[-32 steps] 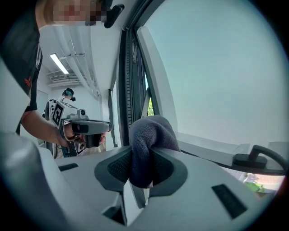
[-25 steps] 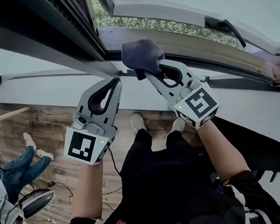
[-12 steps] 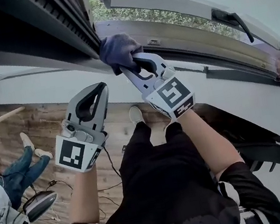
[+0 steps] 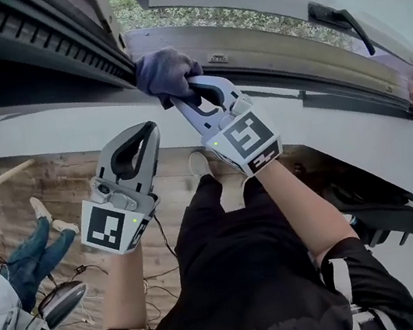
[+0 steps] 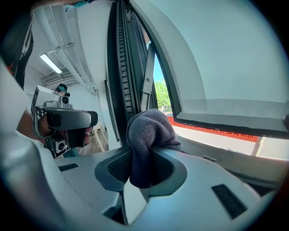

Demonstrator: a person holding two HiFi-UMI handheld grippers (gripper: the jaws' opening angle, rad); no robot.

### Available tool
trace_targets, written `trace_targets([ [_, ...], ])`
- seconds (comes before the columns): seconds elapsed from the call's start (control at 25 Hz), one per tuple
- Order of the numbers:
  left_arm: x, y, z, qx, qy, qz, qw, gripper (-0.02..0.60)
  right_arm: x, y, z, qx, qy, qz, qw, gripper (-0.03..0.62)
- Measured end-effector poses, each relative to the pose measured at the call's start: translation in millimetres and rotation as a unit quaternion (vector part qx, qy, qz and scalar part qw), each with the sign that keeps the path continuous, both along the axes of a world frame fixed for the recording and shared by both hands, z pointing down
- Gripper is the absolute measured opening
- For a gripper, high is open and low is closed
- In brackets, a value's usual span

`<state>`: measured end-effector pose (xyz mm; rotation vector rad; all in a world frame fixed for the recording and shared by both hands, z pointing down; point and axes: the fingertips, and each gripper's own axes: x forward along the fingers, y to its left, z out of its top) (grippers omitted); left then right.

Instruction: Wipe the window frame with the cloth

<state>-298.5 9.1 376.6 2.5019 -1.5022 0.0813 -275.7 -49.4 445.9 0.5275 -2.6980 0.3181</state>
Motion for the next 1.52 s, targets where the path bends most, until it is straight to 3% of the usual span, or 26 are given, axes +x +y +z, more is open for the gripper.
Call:
trace_targets([
  [0.56, 62, -16, -6, -0.003, 0.000, 0.041, 0.9991, 0.023, 70, -11, -1, -0.014, 0.003, 0.052, 0.999, 0.078],
  [1.2, 174, -41, -24, 0.014, -0.004, 0.116, 0.9931, 0.023, 203, -30, -3, -0.018, 0.011, 0.135, 0.991, 0.078],
  [1.52, 215, -43, -30, 0.016, -0.005, 0.138, 0.9902, 0.023, 250, -36, -4, -0.021, 0.007, 0.162, 0.986, 0.078],
])
